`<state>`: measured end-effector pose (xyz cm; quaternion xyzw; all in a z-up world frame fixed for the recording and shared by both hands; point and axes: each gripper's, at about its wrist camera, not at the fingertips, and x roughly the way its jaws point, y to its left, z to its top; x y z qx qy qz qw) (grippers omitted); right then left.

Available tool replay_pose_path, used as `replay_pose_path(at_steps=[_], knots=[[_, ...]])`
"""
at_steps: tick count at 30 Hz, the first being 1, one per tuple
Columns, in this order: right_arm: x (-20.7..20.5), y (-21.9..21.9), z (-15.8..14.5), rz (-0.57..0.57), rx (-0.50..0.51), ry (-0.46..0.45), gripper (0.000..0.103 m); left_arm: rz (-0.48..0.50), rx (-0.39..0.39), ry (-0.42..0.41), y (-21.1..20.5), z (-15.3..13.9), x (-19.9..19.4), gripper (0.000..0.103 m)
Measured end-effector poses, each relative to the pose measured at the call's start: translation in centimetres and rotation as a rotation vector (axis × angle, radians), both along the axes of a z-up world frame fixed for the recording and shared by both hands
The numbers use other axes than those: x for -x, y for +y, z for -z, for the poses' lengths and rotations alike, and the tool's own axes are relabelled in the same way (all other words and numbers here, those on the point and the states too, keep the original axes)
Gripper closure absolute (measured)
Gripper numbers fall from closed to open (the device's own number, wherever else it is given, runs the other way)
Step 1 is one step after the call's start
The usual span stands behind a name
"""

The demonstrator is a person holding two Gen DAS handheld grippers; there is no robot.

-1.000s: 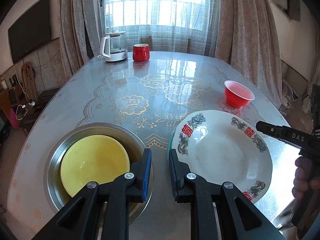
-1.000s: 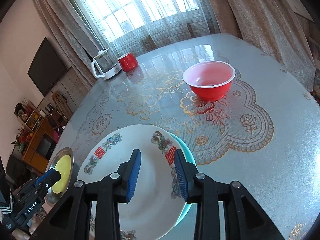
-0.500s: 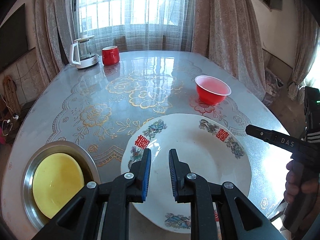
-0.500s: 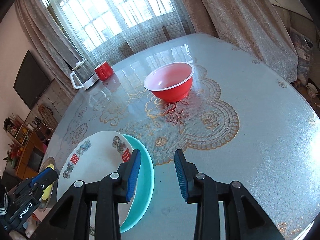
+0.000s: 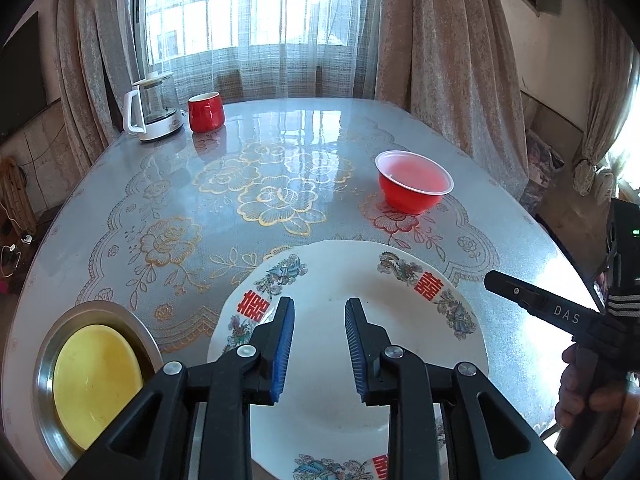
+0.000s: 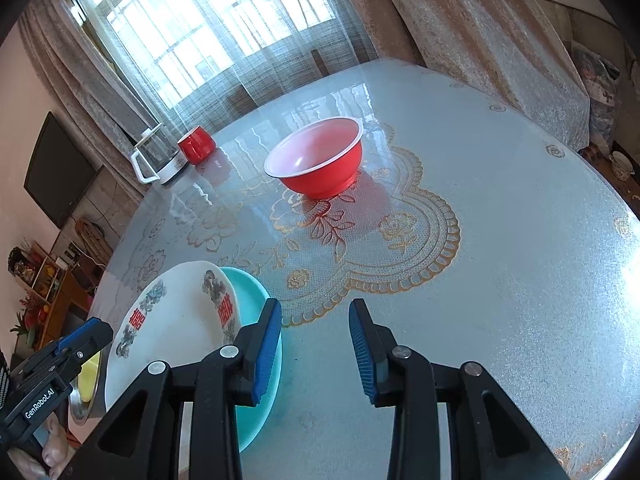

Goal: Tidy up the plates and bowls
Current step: 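Move the right gripper past the plate stack toward the red plastic bowl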

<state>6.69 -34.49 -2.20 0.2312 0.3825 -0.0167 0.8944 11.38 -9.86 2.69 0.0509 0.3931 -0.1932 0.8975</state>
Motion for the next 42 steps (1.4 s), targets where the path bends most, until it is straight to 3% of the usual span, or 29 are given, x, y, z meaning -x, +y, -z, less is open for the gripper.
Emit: replay_pose_path(at_steps=[19, 24, 29, 42], knots=[[-2.5, -1.4, -0.1, -0.009, 0.036, 0.014, 0.068, 0.002, -0.012, 0.052, -2.9, 0.1, -4.0, 0.076], [-3.1, -2.3, -0.2, 0.003, 0.031, 0.013, 0.068, 0.001, 0.019, 0.110, -3.9, 0.3, -5.7, 0.076], [-4.0, -3.5, -0.3, 0.017, 0.007, 0.015, 0.068, -0.003, 0.019, 0.121, -5.0, 0.1, -6.9, 0.076], [-8.1, -6.2, -1.1, 0.048, -0.049, 0.003, 0.068, 0.012, 0.111, 0.171, -7.9, -0.1, -12.1, 0.077]])
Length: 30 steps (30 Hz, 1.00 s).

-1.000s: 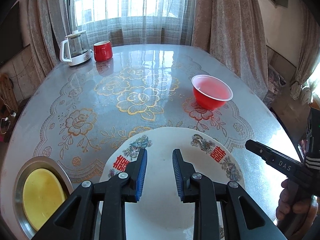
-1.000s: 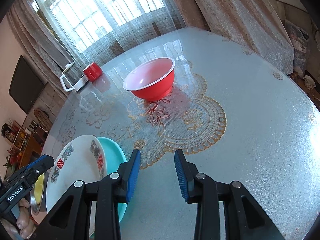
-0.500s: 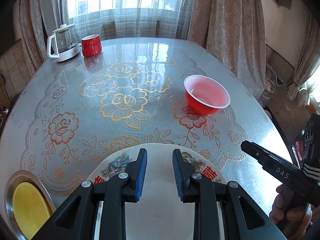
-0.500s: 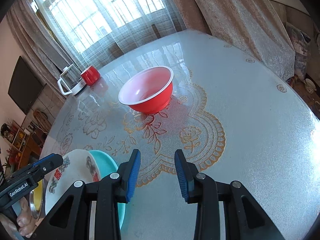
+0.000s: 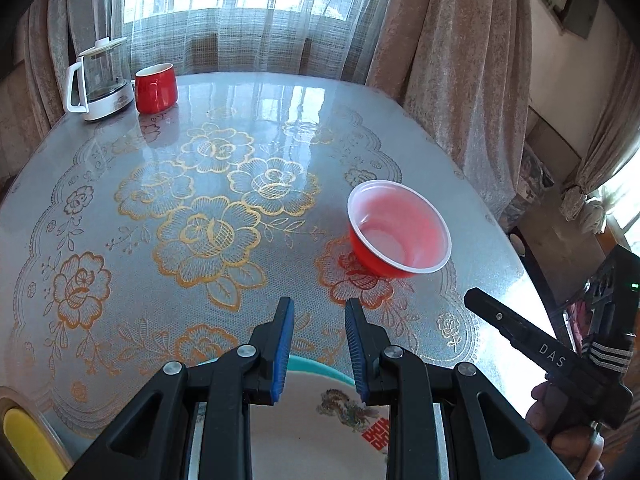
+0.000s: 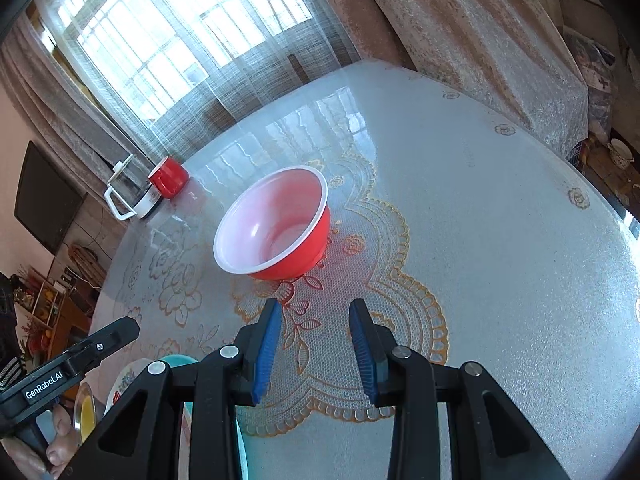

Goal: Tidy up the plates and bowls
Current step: 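Move the right gripper past the plate stack toward the red plastic bowl, then grasp the rim of the red bowl with the right gripper and lift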

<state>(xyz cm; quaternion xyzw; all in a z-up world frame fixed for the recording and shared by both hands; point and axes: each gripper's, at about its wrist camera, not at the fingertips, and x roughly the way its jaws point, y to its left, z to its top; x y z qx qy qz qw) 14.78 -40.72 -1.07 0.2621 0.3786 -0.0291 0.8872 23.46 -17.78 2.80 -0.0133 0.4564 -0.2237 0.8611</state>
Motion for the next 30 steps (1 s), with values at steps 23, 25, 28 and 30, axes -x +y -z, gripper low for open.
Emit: replay_pose_path(at_steps=[23, 25, 28, 30], knots=[[-6.6, -0.3, 1.6, 0.011, 0.031, 0.037, 0.088, 0.081, 0.031, 0.120, -7.7, 4.6, -6.7, 0.081], [-6.5, -0.4, 1.7, 0.013, 0.027, 0.039, 0.088, 0.086, 0.027, 0.115, -7.7, 4.4, -6.5, 0.084], [-6.2, -0.5, 1.8, 0.005, -0.002, 0.043, 0.088, 0.075, 0.040, 0.119, -7.2, 4.1, -6.3, 0.085], [-5.7, -0.3, 1.7, -0.002, 0.003, 0.047, 0.088, 0.082, 0.041, 0.114, -6.9, 3.8, -5.8, 0.085]])
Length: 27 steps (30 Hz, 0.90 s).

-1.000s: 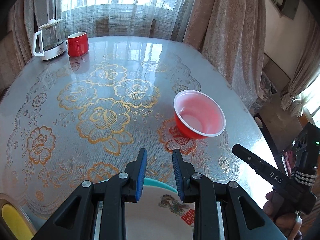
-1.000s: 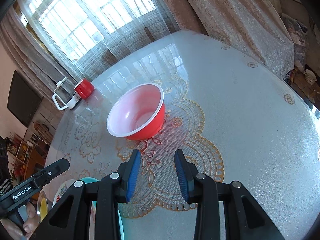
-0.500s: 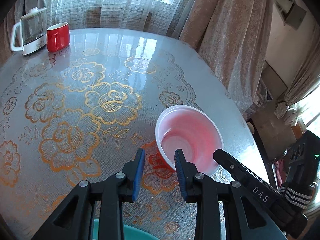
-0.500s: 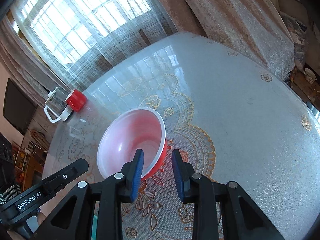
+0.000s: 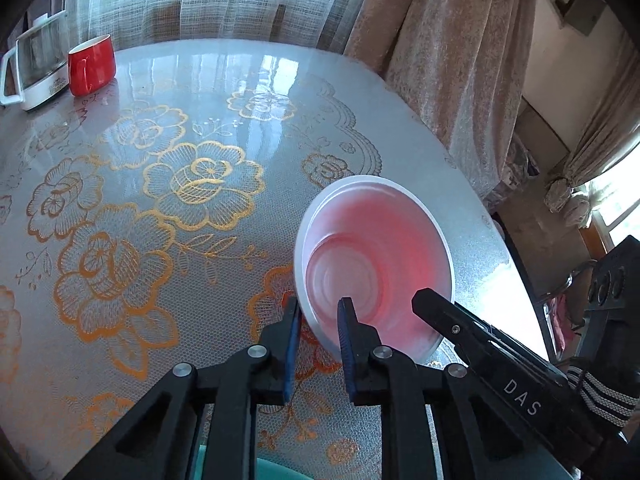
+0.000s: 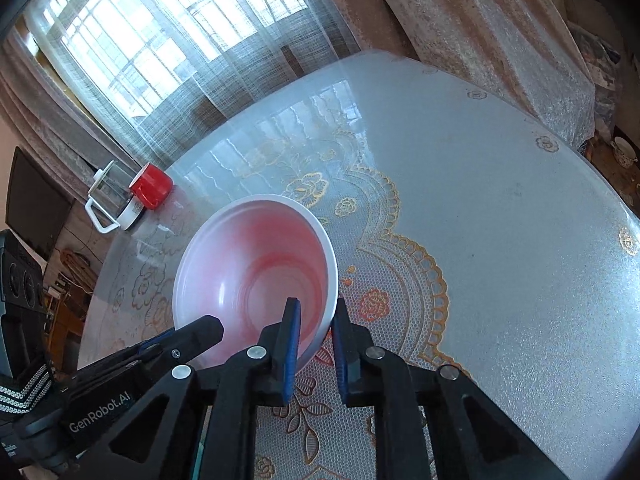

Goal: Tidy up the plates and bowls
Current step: 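Grasp the rim of the red bowl with the right gripper and lift, then carry the red bowl over the steel bowl with the right gripper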

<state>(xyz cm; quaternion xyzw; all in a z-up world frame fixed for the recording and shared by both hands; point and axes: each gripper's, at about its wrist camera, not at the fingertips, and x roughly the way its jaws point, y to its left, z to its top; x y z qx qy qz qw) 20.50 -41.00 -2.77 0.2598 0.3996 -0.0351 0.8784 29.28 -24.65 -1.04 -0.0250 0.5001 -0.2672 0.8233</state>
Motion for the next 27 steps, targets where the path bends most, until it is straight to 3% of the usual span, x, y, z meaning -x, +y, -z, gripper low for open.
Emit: replay_pose_path(at_steps=[8, 14, 18, 27], knots=[[2.3, 1.5, -1.0, -0.062, -0.019, 0.001, 0.088, -0.024, -0.044, 0.054, 2.2, -0.4, 2.8, 0.085], [2.9, 2.6, -0.3, -0.085, -0.029, 0.031, 0.085, -0.031, -0.095, 0.039, 3.0, 0.5, 4.4, 0.085], [2.9, 2.1, 0.9, -0.077, -0.088, 0.056, 0.085, -0.039, -0.087, 0.079, 3.2, 1.5, 4.3, 0.085], [3.7, 2.9, 0.3, -0.085, -0.053, 0.022, 0.085, -0.032, -0.075, 0.037, 3.5, 1.1, 5.6, 0.086]])
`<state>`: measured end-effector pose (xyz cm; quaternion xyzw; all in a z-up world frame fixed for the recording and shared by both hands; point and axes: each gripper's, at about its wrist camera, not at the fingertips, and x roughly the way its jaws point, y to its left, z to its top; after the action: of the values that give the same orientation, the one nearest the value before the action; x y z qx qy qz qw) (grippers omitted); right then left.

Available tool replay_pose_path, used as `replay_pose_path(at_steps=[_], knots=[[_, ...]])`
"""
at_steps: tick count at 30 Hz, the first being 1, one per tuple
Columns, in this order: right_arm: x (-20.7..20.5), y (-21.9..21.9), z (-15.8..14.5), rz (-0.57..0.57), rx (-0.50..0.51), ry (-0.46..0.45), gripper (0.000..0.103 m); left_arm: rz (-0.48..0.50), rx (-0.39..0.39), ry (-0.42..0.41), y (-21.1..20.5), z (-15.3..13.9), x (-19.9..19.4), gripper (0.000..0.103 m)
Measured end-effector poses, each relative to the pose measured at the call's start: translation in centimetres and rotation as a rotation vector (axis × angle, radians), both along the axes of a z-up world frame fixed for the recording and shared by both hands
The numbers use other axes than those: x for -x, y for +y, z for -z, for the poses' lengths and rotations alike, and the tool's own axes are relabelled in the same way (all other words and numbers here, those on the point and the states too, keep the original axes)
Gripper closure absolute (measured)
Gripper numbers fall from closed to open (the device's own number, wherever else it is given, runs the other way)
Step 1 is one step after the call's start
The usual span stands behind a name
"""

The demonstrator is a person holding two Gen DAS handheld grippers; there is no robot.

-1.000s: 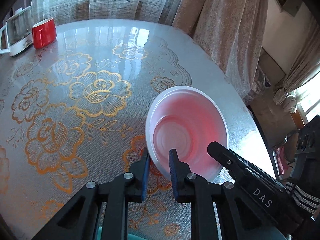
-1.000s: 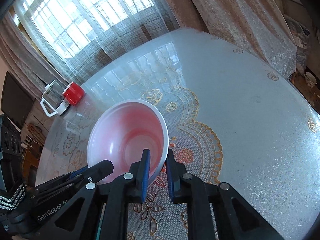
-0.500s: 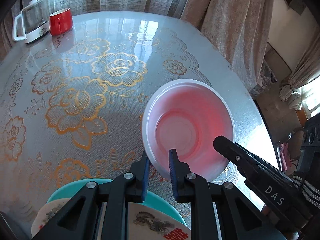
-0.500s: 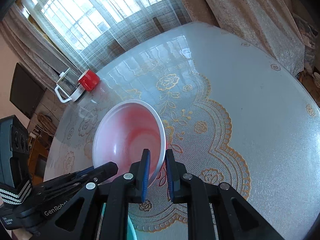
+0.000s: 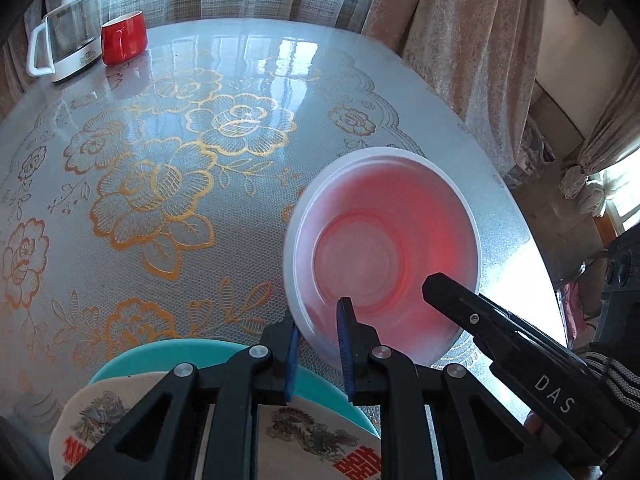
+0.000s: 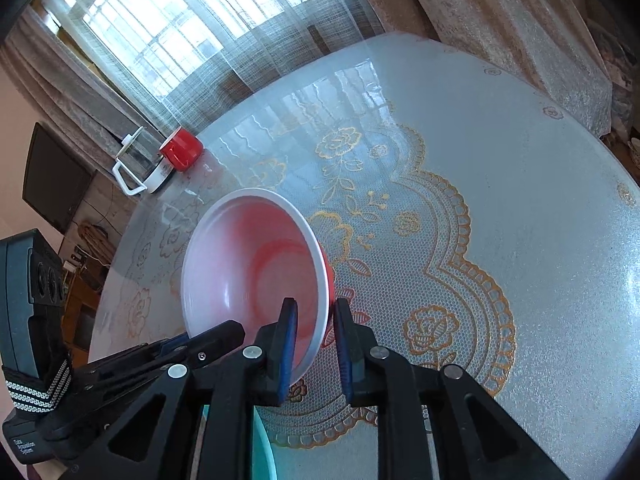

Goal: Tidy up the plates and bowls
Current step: 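Carry the red bowl over the steel bowl with the right gripper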

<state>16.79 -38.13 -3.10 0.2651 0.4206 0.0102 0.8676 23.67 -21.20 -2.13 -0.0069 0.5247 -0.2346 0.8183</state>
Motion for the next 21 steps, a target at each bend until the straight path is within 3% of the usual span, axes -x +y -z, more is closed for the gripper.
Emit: replay_pose_path(at_steps=[21], knots=[[3.5, 2.1, -3.0, -0.016, -0.025, -0.086, 0.085, -0.006, 0.050, -0.178, 3.7, -4.9, 5.8, 0.086]])
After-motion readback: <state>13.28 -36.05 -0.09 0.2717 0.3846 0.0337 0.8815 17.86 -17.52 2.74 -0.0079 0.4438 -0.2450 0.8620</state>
